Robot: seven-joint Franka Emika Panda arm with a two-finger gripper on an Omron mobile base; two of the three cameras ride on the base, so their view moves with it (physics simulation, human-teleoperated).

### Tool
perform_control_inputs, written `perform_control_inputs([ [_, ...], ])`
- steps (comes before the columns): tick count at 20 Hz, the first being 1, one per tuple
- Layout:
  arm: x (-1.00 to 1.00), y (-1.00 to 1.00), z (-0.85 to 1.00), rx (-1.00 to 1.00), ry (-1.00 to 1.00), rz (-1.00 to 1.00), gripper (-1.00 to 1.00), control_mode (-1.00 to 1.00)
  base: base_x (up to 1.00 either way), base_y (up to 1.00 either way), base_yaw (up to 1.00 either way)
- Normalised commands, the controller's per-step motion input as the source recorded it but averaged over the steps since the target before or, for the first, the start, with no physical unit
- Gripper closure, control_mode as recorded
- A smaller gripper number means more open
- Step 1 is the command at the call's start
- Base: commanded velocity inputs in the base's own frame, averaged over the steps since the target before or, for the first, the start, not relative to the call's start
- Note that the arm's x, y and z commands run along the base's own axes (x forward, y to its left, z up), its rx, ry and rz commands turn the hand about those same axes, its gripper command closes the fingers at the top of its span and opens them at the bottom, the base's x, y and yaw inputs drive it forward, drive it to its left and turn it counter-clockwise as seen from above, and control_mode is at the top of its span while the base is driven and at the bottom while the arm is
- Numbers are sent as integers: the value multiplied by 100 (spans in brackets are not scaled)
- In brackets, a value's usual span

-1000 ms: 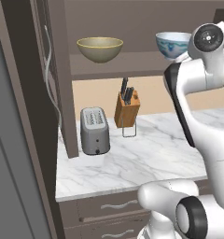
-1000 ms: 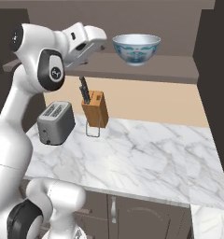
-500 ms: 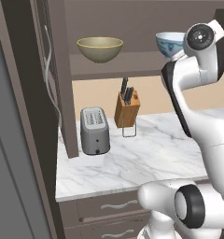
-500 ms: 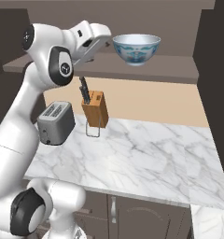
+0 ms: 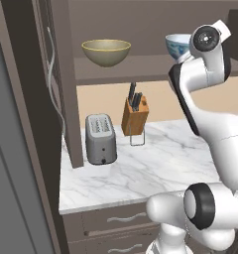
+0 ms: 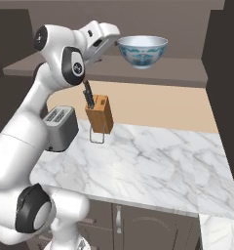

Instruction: Move the bowls from the cabinet to the plates on the dining table.

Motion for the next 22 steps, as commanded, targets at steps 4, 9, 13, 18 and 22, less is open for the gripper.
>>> perform_control_inputs([
  [4, 29, -5, 0, -2, 0, 3, -100, -100, 0, 0, 0],
  [9, 19, -10, 0, -3, 5, 1, -100, -100, 0, 0, 0],
  [13, 20, -11, -2, -3, 7, 0, -100, -100, 0, 0, 0],
  [18, 27, -12, -3, -1, 4, 2, -100, -100, 0, 0, 0],
  [22, 30, -10, -7, -1, 2, 2, -100, -100, 0, 0, 0],
])
